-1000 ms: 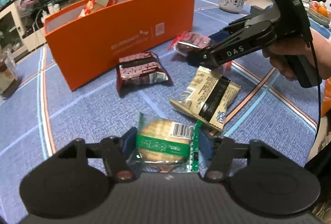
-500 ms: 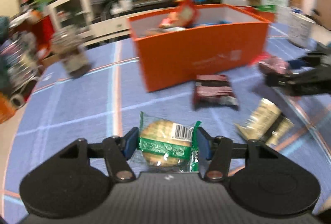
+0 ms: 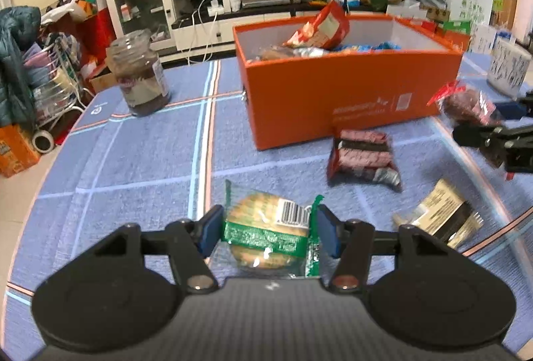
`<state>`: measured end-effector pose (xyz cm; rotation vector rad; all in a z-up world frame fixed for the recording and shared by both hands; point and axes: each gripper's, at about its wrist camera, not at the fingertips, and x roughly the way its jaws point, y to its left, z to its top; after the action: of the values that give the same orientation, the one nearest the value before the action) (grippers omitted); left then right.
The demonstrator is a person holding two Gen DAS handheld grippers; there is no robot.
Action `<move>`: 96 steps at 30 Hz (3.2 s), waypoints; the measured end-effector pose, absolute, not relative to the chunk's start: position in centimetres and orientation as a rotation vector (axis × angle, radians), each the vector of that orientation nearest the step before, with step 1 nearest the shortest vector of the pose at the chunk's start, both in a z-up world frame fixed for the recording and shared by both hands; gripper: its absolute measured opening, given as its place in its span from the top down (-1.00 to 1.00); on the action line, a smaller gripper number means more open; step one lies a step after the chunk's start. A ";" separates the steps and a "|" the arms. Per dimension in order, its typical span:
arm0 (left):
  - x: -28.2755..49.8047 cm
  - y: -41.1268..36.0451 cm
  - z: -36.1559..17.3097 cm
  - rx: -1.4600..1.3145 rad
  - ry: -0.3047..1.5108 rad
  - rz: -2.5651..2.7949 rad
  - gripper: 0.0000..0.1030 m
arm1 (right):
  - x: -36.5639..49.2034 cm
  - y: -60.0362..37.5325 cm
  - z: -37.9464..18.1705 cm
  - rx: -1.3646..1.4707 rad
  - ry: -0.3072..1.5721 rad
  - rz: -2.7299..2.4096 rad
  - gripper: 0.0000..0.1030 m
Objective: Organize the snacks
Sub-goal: 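Lift both held snacks and carry them over the orange box, then open both tools to drop the snacks into the orange box, then grasp the beige bar with the right tool while the left grasps the chocolate bar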
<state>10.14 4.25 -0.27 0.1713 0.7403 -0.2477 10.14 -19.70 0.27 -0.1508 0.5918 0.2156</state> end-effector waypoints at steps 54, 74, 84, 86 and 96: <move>9.2 6.3 0.5 0.128 0.693 -0.122 -0.87 | 6.5 -16.7 -2.0 -0.310 0.581 0.410 -0.49; 10.8 7.4 -1.3 0.160 0.808 -0.126 -0.88 | 13.5 -15.5 -3.1 -0.496 0.777 0.963 -0.60; 10.9 5.9 -1.7 0.178 0.812 -0.160 -0.88 | 12.9 -15.7 -4.5 -0.557 0.851 0.837 -0.49; 11.1 5.5 -1.6 0.174 0.796 -0.170 -0.88 | 11.9 -16.1 -4.4 -0.483 0.846 0.743 -0.15; 12.6 2.3 -0.7 0.229 0.596 -0.404 -0.88 | 9.1 -15.2 -5.3 -0.275 0.809 0.499 -0.29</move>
<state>12.57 2.31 -0.70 0.2286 0.5960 -0.4042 9.08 -15.16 -5.28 -0.2754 0.8092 0.4991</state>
